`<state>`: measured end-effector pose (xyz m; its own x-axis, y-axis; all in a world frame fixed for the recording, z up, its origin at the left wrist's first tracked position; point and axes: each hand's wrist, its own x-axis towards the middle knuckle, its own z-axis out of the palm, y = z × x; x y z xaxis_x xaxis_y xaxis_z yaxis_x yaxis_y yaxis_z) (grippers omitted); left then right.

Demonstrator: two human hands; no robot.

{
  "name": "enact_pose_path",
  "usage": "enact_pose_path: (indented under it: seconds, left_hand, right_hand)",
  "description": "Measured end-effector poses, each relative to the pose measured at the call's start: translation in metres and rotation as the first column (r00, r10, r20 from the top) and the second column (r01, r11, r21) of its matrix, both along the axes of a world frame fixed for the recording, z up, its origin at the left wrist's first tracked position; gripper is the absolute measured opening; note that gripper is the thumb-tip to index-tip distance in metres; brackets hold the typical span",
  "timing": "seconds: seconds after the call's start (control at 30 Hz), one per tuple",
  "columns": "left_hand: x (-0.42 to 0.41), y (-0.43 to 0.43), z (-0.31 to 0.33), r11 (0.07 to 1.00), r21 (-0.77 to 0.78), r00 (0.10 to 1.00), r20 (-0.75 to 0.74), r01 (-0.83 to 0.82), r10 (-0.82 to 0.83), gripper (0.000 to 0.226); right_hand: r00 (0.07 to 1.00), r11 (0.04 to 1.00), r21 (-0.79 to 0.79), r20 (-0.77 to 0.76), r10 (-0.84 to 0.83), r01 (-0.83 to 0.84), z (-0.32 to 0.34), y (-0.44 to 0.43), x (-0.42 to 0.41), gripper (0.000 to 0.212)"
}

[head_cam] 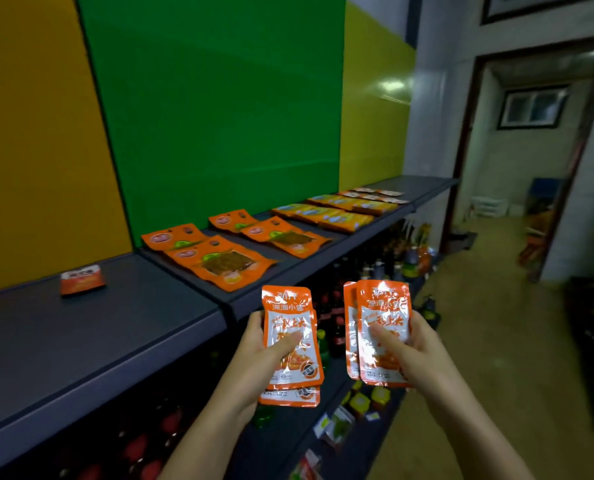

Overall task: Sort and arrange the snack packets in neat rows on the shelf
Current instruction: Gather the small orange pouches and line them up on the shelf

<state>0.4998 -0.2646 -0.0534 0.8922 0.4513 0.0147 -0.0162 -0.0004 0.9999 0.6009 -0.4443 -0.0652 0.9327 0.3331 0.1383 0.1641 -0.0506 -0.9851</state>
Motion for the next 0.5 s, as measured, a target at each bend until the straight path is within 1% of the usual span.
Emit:
enact_pose_path:
  seconds: [0.2,0.3,0.5]
  left_hand:
    - [0.094,-0.048,-0.024,0.991,-0.001,0.989,-0.06,0.133,-0.133,0.025]
    - [0.146,-0.066,-0.03,0.981,-0.008,0.979,-0.064,0.192,-0.193,0.025]
    - [0.26,-0.095,-0.037,0.959,-0.033,0.958,-0.057,0.28,-0.282,0.026]
  right_hand:
    - [0.982,0.984,0.01,-0.072,-0.175,0.176,-0.025,-0.067,0.063,0.017]
    - [0.96,0.963,0.008,-0.09,-0.267,0.268,-0.032,-0.099,0.099,0.015]
    - [0.928,0.935,-0.006,-0.115,-0.354,0.356,-0.036,-0.131,0.189,0.012]
